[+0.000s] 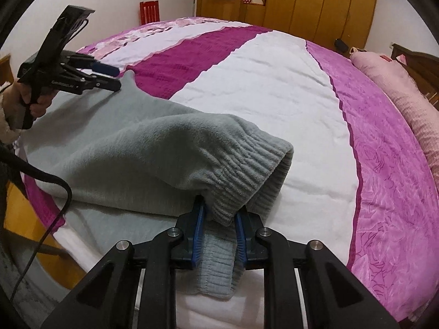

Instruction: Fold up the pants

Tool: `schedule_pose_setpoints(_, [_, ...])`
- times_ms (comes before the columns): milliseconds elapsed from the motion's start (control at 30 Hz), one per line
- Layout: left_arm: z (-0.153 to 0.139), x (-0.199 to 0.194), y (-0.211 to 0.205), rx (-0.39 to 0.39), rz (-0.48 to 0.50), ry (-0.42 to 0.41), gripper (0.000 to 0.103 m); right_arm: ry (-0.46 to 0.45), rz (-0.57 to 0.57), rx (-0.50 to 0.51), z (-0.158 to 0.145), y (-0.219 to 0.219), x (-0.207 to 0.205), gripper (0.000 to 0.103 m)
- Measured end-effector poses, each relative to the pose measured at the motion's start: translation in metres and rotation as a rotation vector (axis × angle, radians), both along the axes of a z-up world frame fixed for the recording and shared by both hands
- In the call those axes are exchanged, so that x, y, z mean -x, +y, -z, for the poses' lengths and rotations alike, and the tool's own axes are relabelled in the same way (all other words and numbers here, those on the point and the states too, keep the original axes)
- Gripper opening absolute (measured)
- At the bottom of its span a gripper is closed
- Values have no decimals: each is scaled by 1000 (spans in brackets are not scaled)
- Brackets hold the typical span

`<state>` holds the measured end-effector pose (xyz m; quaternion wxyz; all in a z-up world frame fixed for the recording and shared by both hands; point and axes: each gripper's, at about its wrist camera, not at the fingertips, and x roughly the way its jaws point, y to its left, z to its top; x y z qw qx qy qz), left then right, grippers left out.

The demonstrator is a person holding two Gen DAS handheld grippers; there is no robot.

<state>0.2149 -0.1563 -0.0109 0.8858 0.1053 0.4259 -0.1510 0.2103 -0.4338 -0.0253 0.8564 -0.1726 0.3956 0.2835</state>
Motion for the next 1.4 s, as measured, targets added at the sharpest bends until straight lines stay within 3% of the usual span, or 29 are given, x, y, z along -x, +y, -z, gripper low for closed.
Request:
schedule_pose_setpoints(67, [1, -1, 1, 26, -10, -2, 44, 0, -7, 1, 1, -1, 2, 18])
schedule_pose_setpoints(167, [-1, -5, 6, 19, -48, -32, 45, 7, -6, -3, 2, -4, 4, 18])
schedule_pose_setpoints(267, [-1, -9, 9, 63, -16, -16, 44, 10, -11, 1, 3, -6, 8, 18])
schedule_pose_setpoints(333, [1, -12, 9, 73, -5, -8, 22, 9, -15, 5, 3, -6, 9, 18])
schedule_pose_setpoints(367, [2, -14, 8, 68, -11, -3, 6, 7, -16, 8, 2, -6, 9, 18])
schedule_pose_setpoints(633, [-7, -14, 11, 76, -54, -52, 5, 29, -21, 36, -28, -10, 9, 17])
schedule_pose_setpoints(733, [-7, -18, 10, 68, -65, -55, 5, 108, -42, 16, -46, -18, 5, 17])
schedule_pose_setpoints(833, [-4, -23, 8, 55, -68, -50, 5, 243, -56, -59, -57, -32, -4, 16])
schedule_pose_setpoints(933, [2, -27, 5, 27, -65, -52, 5, 421, -69, -100, -46, -43, -14, 16])
schedule_pose_setpoints(1067, [8, -28, 4, 26, -67, -52, 5, 520, -21, -43, -7, -46, -24, 17])
schedule_pose_setpoints(1200, [5, -29, 7, 35, -62, -57, 5, 545, -5, -22, 17, -39, -18, 19])
schedule_pose_setpoints(1333, [-4, -23, 5, 11, -50, -54, 7, 530, 26, -25, 10, -45, -7, 26])
schedule_pose_setpoints(1367, [-10, -19, 7, 3, -62, -67, 15, 513, 33, -18, 8, -48, -4, 31])
schedule_pose_setpoints(1400, [-19, -12, 9, 6, -77, -85, 33, 487, 43, -11, 2, -52, 0, 31])
